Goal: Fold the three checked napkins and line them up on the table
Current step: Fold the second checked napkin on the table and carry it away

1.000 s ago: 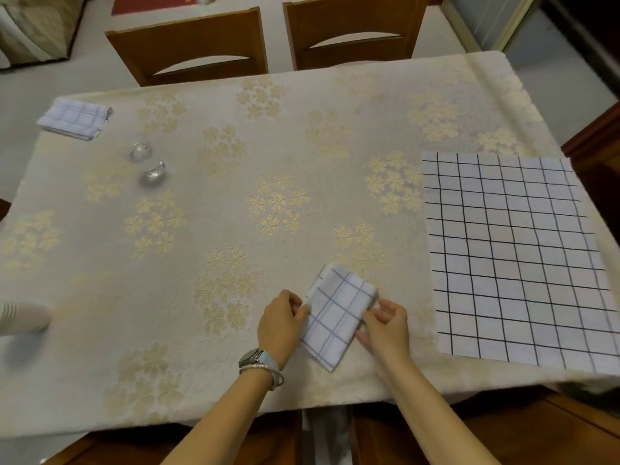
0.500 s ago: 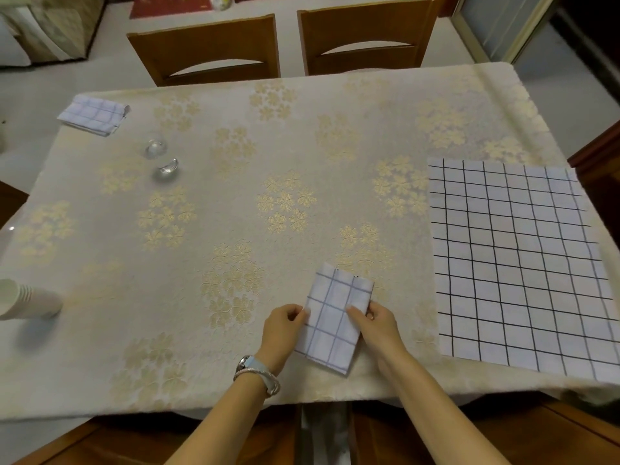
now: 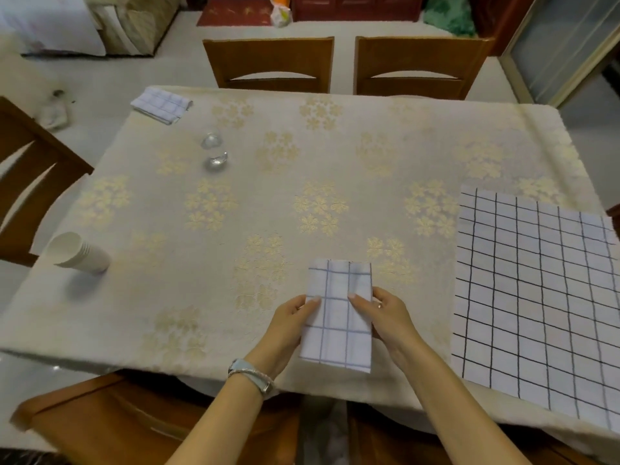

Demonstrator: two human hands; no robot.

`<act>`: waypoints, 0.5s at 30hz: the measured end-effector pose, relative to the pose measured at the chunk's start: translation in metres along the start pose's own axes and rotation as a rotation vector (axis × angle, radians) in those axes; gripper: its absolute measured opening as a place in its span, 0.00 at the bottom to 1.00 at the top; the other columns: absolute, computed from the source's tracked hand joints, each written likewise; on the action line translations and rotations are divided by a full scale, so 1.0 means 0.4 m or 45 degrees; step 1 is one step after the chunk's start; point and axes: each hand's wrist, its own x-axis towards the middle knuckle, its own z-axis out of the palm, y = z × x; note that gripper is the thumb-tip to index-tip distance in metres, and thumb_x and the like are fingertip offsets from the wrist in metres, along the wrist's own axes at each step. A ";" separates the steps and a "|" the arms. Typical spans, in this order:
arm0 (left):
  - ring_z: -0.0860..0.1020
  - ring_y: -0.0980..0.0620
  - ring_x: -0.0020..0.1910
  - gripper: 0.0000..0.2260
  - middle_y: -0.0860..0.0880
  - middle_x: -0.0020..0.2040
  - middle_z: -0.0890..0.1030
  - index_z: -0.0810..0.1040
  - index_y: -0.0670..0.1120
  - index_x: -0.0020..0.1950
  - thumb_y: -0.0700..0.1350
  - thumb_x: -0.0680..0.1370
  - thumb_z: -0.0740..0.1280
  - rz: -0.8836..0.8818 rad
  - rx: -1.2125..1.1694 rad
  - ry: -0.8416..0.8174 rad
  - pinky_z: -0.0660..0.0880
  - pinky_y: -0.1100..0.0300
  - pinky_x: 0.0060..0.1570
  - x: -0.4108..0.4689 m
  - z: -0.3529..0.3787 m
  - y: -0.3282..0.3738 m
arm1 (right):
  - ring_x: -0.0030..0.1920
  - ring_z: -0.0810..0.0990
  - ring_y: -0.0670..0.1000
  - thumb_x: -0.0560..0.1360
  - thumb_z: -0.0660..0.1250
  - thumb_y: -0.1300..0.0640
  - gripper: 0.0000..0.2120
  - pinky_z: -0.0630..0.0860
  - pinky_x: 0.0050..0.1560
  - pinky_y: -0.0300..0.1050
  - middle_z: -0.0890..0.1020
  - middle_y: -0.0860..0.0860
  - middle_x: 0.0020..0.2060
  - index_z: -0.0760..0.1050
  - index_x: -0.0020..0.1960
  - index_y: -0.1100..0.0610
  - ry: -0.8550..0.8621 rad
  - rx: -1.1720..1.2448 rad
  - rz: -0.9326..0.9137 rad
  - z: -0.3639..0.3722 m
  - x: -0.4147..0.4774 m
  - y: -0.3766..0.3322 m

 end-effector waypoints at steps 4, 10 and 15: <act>0.85 0.50 0.47 0.08 0.47 0.49 0.86 0.80 0.47 0.56 0.48 0.81 0.64 0.149 -0.036 0.179 0.82 0.51 0.49 -0.061 -0.042 0.016 | 0.47 0.85 0.52 0.77 0.68 0.51 0.08 0.83 0.47 0.48 0.86 0.51 0.48 0.79 0.55 0.51 -0.135 -0.030 -0.017 0.035 -0.047 -0.044; 0.85 0.50 0.45 0.09 0.46 0.47 0.86 0.81 0.44 0.55 0.45 0.81 0.63 0.285 -0.177 0.341 0.80 0.61 0.38 -0.191 -0.216 0.035 | 0.47 0.86 0.52 0.78 0.67 0.52 0.10 0.83 0.46 0.47 0.87 0.51 0.47 0.79 0.57 0.54 -0.340 -0.123 -0.091 0.197 -0.123 -0.109; 0.84 0.49 0.50 0.09 0.47 0.51 0.86 0.80 0.47 0.57 0.46 0.81 0.63 0.334 -0.281 0.470 0.81 0.51 0.49 -0.314 -0.438 0.035 | 0.47 0.86 0.53 0.76 0.70 0.50 0.17 0.83 0.47 0.50 0.87 0.52 0.47 0.77 0.61 0.56 -0.482 -0.193 -0.164 0.447 -0.168 -0.150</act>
